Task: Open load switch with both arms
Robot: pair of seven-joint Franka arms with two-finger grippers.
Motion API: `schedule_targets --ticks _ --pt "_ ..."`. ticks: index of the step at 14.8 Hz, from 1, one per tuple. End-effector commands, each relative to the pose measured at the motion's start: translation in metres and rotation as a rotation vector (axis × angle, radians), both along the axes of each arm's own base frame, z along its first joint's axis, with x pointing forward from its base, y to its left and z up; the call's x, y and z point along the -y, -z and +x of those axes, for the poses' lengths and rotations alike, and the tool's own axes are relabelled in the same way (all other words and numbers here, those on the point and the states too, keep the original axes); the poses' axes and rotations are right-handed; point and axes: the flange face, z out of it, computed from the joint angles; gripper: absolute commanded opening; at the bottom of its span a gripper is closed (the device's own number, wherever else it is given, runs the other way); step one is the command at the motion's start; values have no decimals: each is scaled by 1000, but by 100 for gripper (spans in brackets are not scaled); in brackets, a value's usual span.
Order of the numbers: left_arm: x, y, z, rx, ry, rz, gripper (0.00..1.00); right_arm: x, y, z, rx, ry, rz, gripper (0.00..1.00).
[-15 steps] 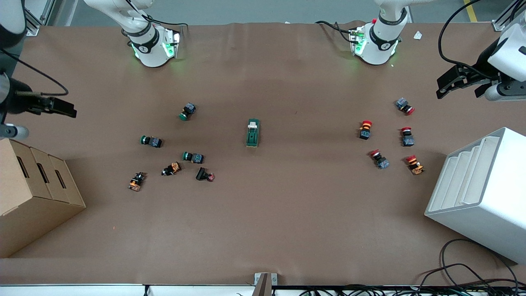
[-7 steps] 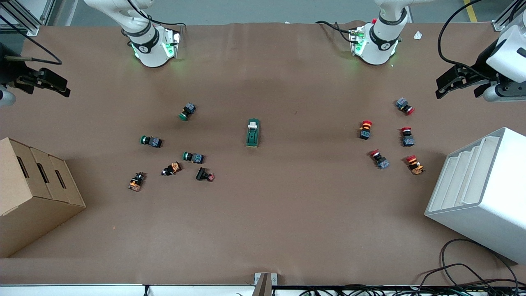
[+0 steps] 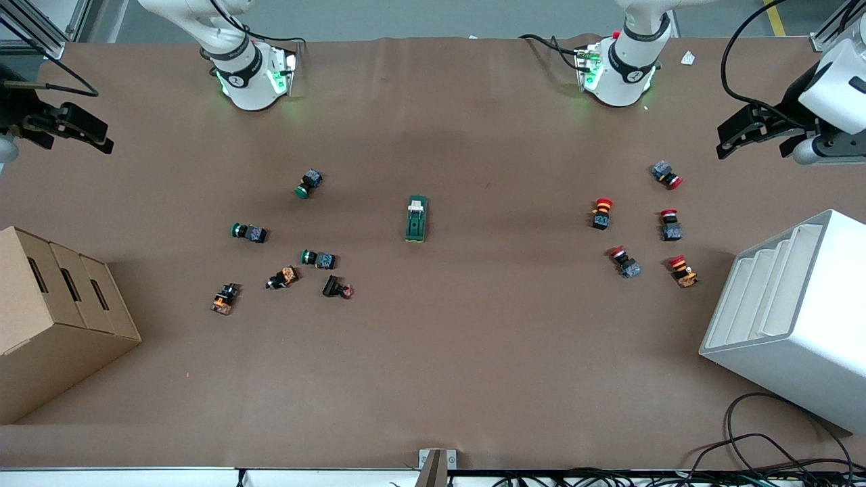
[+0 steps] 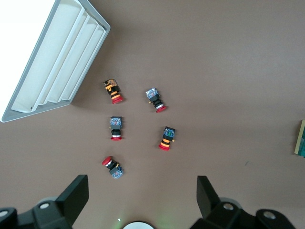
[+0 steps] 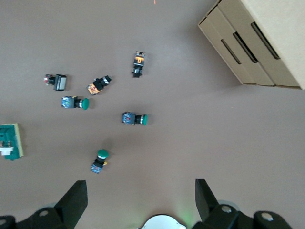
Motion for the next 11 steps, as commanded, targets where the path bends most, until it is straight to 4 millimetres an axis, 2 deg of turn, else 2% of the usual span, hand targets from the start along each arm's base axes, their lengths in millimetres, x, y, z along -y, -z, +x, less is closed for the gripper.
schedule_targets --ticks 1,3,6,11 --pt "0 -9 -7 6 10 17 100 17 -3 -8 18 -20 49 100" --pt "-1 -8 -6 3 12 17 100 28 -4 -10 20 -65 56 100" --pt "-2 -8 -6 4 14 14 100 27 -5 -12 11 -75 44 100" --pt "-4 -8 -8 -7 9 10 100 23 -21 -22 29 -108 6 100"
